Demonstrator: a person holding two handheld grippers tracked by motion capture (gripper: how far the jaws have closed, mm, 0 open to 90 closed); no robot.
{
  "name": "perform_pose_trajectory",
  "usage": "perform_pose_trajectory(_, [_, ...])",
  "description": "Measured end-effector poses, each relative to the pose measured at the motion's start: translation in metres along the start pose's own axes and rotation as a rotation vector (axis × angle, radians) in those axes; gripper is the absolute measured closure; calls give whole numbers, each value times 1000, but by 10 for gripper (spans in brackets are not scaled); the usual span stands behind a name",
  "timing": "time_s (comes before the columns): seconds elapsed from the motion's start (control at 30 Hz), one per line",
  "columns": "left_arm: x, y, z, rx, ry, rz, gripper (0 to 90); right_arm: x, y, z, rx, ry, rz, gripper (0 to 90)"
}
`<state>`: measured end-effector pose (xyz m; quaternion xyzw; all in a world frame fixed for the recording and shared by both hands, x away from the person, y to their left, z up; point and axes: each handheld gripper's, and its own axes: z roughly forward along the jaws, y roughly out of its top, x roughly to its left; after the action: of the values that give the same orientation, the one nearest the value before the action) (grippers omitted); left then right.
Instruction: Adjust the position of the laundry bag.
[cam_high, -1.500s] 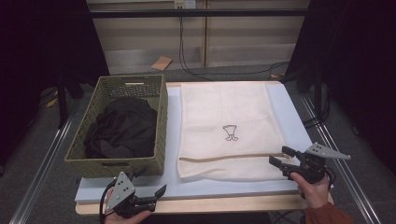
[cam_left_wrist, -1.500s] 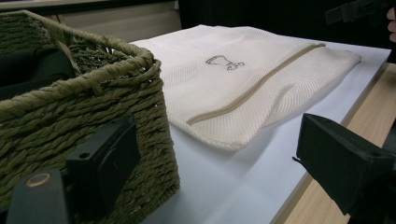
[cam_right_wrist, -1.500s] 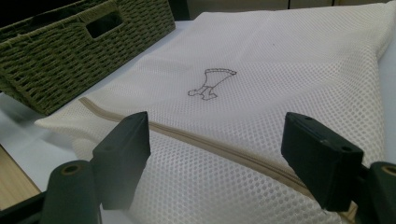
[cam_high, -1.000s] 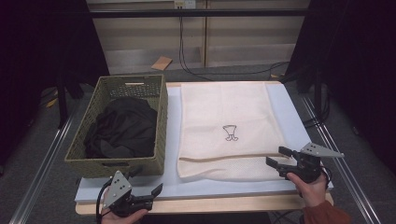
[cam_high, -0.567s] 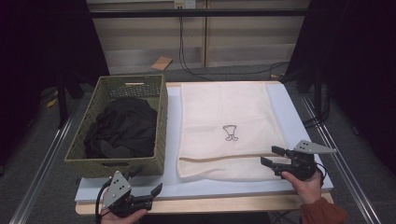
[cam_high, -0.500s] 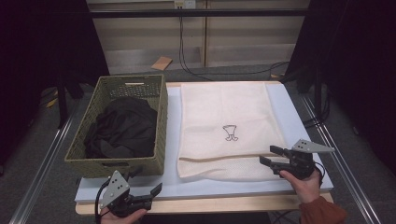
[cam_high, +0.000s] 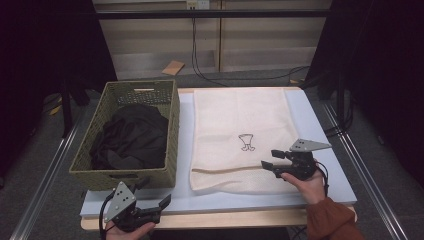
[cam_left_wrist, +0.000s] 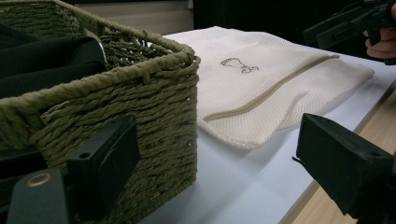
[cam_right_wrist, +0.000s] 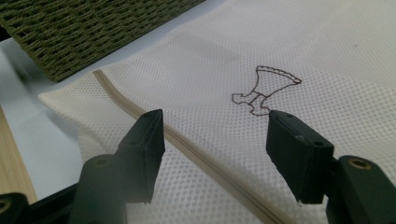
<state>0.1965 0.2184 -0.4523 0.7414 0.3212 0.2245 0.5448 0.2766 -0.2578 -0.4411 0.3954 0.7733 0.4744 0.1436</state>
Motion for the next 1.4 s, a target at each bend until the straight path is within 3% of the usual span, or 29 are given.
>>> perform_pose_trajectory(0.07, [-1,0,0,-2,-9,-3,131,0,4,11,27,-12,-24,379])
perform_pose_trajectory(0.27, [-2,1,0,14,-1,19,134,-4,8,30,67,-2,-25,379])
perform_pose_trajectory(0.4, [-2,1,0,11,-12,-4,138,-5,14,40,82,16,-23,370])
perform_pose_trajectory(0.43, [-1,1,1,8,-20,-23,137,-7,18,44,73,46,-1,368])
perform_pose_trajectory(0.5, [-3,1,2,29,-18,17,137,-9,25,51,82,48,-4,354])
perform_pose_trajectory(0.53, [-3,1,2,29,-18,17,138,-10,27,57,89,41,-7,353])
perform_pose_trajectory(0.63, [-2,2,3,9,-52,-36,138,-13,30,70,119,62,30,339])
perform_pose_trajectory(0.77, [0,1,1,17,-34,-17,138,-15,35,84,150,63,30,325])
perform_pose_trajectory(0.87, [0,0,2,33,-7,9,138,-17,36,93,185,49,-13,324])
perform_pose_trajectory(1.0, [2,0,1,24,-11,-7,138,-23,35,100,186,34,11,317])
perform_pose_trajectory(1.03, [4,-1,1,16,-26,-33,138,-26,35,106,206,29,14,303])
perform_pose_trajectory(1.1, [3,-1,1,26,-3,-14,138,-27,34,109,213,20,8,303])
perform_pose_trajectory(1.23, [3,0,0,25,-1,-6,141,-23,26,117,273,17,-44,271])
perform_pose_trajectory(1.33, [3,0,0,22,0,-7,142,-17,24,118,284,-12,-117,246])
perform_pose_trajectory(1.4, [3,0,-1,15,-3,-11,143,-17,23,119,278,-9,-134,242])
